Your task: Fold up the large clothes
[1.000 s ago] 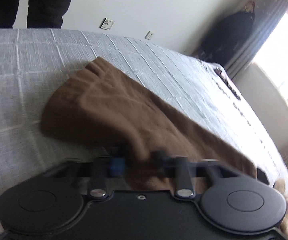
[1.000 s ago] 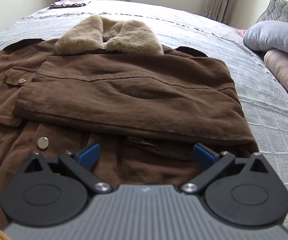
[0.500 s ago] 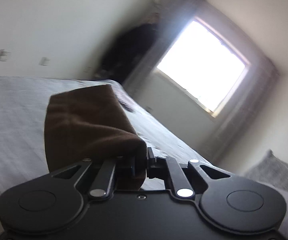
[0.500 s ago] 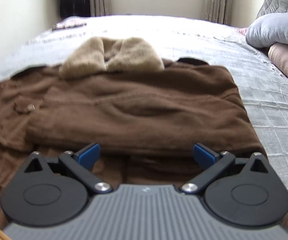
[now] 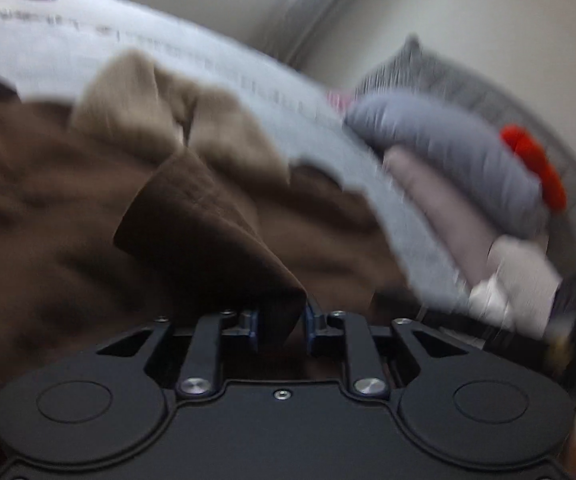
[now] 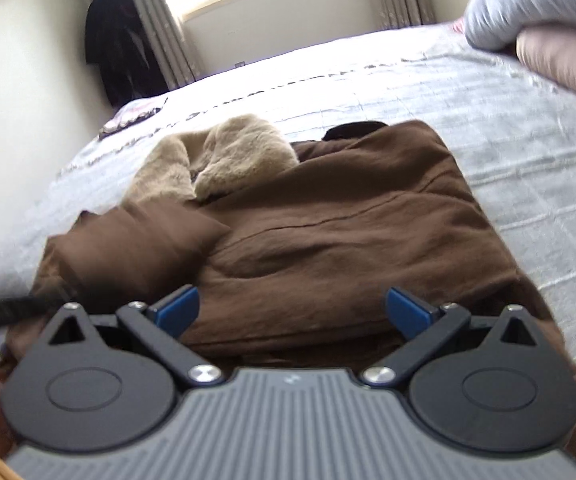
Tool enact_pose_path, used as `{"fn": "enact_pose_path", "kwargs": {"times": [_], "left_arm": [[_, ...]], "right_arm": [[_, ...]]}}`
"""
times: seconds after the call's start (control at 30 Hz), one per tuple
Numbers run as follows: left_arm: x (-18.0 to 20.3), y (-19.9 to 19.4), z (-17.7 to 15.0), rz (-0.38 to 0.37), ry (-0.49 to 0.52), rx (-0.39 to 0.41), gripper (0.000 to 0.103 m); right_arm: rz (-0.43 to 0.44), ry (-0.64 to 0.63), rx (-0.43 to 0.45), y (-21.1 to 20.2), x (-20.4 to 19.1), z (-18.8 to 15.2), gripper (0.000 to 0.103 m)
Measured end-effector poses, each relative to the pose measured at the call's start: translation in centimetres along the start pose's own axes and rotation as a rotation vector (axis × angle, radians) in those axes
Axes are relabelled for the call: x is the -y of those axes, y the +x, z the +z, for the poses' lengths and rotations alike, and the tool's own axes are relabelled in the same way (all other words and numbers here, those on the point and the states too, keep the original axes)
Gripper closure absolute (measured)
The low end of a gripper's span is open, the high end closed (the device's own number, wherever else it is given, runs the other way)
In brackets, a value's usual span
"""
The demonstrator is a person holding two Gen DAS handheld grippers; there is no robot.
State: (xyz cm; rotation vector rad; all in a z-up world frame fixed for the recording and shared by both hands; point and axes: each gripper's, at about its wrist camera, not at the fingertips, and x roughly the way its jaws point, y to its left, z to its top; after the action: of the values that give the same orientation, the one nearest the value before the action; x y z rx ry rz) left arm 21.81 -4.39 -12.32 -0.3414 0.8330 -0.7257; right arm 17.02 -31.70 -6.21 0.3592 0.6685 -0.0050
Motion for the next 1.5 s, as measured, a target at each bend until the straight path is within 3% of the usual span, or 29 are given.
{"fn": "enact_pose_path", "kwargs": {"times": [0.1, 0.17, 0.23, 0.33, 0.43, 0.57, 0.7, 0.83, 0.93, 1.0, 1.03, 1.2, 1.33, 1.43, 1.5], "left_arm": [[-0.4, -1.6, -0.3, -0.029, 0.048, 0.027, 0.062], [-0.4, -3.3, 0.2, -0.079, 0.064, 0.026, 0.043], [0.2, -4.8, 1.0, -0.118, 0.107, 0.029, 0.041], [1.1, -7.3, 1.4, -0.113, 0.185, 0.043, 0.04], [0.0, -8.6, 2.3, -0.039, 0.207, 0.054, 0.04], [-2.8, -10.2, 2.6, 0.178, 0.208, 0.09, 0.04], [-6.0, -11.2, 2.4, 0.285, 0.171, 0.1, 0.042], [-8.4, -10.8, 1.9, 0.328, 0.123, 0.081, 0.043], [-9.3, -10.6, 1.3, 0.324, 0.111, 0.069, 0.043], [-9.2, -10.9, 1.1, 0.322, 0.128, 0.064, 0.042], [-9.1, -11.1, 1.1, 0.318, 0.138, 0.061, 0.041], [-9.5, -13.0, 1.7, 0.262, 0.154, 0.05, 0.04], [-11.0, -14.0, 3.3, 0.272, 0.149, 0.086, 0.04], [-12.7, -13.2, 5.3, 0.345, 0.127, 0.114, 0.04], [-14.4, -11.9, 6.7, 0.396, 0.095, 0.122, 0.042]], "right_arm": [[0.047, 0.021, 0.006, -0.1, 0.2, 0.1, 0.003], [0.102, 0.05, -0.005, 0.0, 0.2, 0.1, 0.003], [0.153, 0.083, -0.02, 0.3, 0.1, 0.1, 0.004], [0.186, 0.078, -0.027, 0.2, -1.0, 0.1, 0.006], [0.177, -0.041, -0.011, -0.5, -3.6, -0.2, 0.006], [0.128, -0.245, -0.023, 0.1, -8.1, -1.4, 0.006], [0.101, -0.419, -0.048, 2.1, -12.1, -2.9, 0.006], [0.015, -0.554, -0.051, 4.4, -14.5, -3.8, 0.009], [-0.076, -0.593, -0.036, 5.3, -14.1, -3.4, 0.014], [-0.133, -0.55, -0.033, 4.9, -12.1, -2.4, 0.017], [-0.112, -0.504, -0.038, 4.6, -10.9, -1.8, 0.016], [0.103, -0.258, -0.043, 0.7, -3.6, -0.4, 0.013], [0.262, -0.048, -0.071, 0.5, 0.8, 0.9, 0.012], [0.22, 0.008, -0.098, 2.7, 1.8, 1.9, 0.013], [0.174, 0.006, -0.122, 4.5, 1.7, 2.3, 0.022]]}}
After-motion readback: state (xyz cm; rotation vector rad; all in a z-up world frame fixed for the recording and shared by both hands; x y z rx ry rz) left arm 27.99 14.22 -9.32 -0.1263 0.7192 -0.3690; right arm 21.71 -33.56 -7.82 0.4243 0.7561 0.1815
